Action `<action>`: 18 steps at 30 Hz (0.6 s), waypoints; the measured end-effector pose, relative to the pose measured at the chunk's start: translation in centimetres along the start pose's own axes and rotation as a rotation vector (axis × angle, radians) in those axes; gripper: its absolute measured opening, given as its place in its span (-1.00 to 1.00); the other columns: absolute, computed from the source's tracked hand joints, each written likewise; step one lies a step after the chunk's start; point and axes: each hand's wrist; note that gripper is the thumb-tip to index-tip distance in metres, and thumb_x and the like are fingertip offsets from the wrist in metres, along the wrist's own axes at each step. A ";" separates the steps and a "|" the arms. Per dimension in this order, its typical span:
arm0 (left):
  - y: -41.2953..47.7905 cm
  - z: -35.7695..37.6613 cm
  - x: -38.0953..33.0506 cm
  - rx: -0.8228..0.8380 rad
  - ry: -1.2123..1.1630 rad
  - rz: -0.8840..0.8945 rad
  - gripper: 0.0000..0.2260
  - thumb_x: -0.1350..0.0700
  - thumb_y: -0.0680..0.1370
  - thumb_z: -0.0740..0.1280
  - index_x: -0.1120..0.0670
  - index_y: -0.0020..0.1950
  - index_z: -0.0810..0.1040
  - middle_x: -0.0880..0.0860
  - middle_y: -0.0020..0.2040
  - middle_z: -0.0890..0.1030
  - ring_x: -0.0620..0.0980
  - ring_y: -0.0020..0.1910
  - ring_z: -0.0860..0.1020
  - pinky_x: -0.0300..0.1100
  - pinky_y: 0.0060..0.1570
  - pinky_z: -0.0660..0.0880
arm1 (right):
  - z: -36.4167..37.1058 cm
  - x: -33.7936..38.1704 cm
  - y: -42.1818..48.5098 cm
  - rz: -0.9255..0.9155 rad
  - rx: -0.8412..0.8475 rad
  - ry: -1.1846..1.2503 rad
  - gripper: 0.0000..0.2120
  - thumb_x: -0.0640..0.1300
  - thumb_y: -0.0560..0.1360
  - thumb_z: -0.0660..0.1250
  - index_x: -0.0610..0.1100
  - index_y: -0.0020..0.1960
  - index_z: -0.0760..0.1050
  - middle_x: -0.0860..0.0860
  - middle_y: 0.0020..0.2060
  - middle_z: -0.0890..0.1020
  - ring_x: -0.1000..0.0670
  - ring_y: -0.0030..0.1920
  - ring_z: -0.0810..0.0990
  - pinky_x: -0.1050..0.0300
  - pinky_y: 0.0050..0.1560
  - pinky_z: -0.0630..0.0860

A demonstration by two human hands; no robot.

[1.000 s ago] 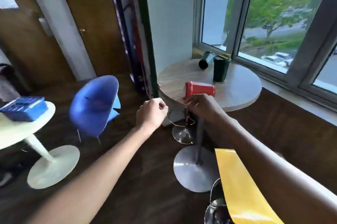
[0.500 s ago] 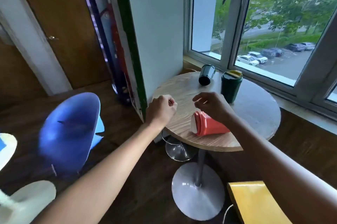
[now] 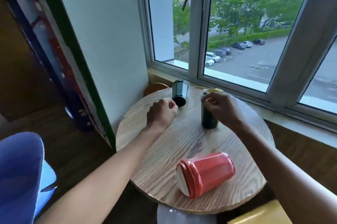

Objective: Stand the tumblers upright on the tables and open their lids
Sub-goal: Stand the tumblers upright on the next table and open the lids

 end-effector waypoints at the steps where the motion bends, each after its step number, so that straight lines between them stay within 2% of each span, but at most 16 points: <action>1: 1.2 0.5 0.0 0.007 -0.009 0.017 -0.85 0.00 0.52 0.33 0.00 0.00 0.65 0.05 0.00 0.70 0.12 0.00 0.62 -0.11 -0.14 0.49 | 0.0 -0.2 0.6 0.013 -0.013 0.001 -0.90 -0.22 0.44 0.44 -0.12 -0.06 0.69 -0.05 -0.17 0.73 0.02 -0.21 0.66 0.28 -0.18 0.50; 3: 3.3 1.5 0.0 0.028 -0.027 0.065 -0.84 0.01 0.52 0.33 0.01 0.02 0.65 0.05 0.01 0.69 0.10 0.01 0.62 -0.13 -0.15 0.48 | 0.1 -0.4 1.4 0.037 -0.044 -0.008 -0.92 -0.26 0.44 0.44 -0.16 -0.09 0.69 -0.05 -0.19 0.72 0.06 -0.27 0.62 0.47 -0.26 0.43; 6: 5.9 2.9 -0.1 0.068 -0.064 0.152 -0.84 0.02 0.53 0.34 0.03 0.04 0.64 0.04 0.01 0.68 0.06 -0.02 0.61 -0.15 -0.16 0.43 | 0.5 -0.8 1.9 0.088 -0.069 -0.052 -0.91 -0.25 0.45 0.43 -0.15 -0.07 0.69 0.01 -0.24 0.68 0.08 -0.27 0.60 0.54 -0.31 0.39; 10: 8.8 5.0 0.1 0.147 -0.146 0.308 -0.86 0.07 0.55 0.34 0.05 0.06 0.61 0.03 -0.01 0.66 -0.04 -0.08 0.59 -0.19 -0.18 0.46 | 1.5 -1.1 2.2 0.153 -0.116 -0.072 -0.90 -0.20 0.46 0.42 -0.08 -0.05 0.68 0.03 -0.23 0.68 0.09 -0.26 0.61 0.35 -0.24 0.44; 13: 10.4 6.3 0.4 0.195 -0.290 0.454 -0.79 0.13 0.53 0.36 0.07 0.15 0.57 0.08 0.09 0.62 -0.02 0.00 0.58 -0.11 -0.03 0.58 | 1.8 -0.2 1.9 0.222 -0.176 -0.109 -0.89 -0.18 0.48 0.41 -0.11 -0.01 0.67 0.01 -0.19 0.69 0.07 -0.22 0.63 0.29 -0.18 0.54; 16: 11.8 6.9 0.3 0.327 -0.397 0.673 -0.65 0.19 0.46 0.38 0.06 0.25 0.51 0.10 0.22 0.51 0.04 0.19 0.49 -0.02 0.19 0.48 | 1.7 1.3 0.7 0.311 -0.215 -0.118 -0.88 -0.21 0.49 0.40 -0.13 0.01 0.67 -0.04 -0.16 0.69 0.04 -0.19 0.64 0.15 -0.11 0.57; 18: 12.7 7.1 -0.4 0.450 -0.421 0.829 -0.58 0.19 0.44 0.39 0.06 0.30 0.47 0.12 0.27 0.46 0.07 0.28 0.41 0.01 0.29 0.38 | 1.4 1.9 -0.5 0.388 -0.142 -0.146 -0.88 -0.20 0.47 0.41 -0.06 -0.02 0.67 0.00 -0.16 0.68 0.13 -0.20 0.62 0.15 -0.09 0.56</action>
Point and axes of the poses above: each hand's wrist, its own y-axis towards the middle knuckle, its own z-axis out of the palm, x = y × z
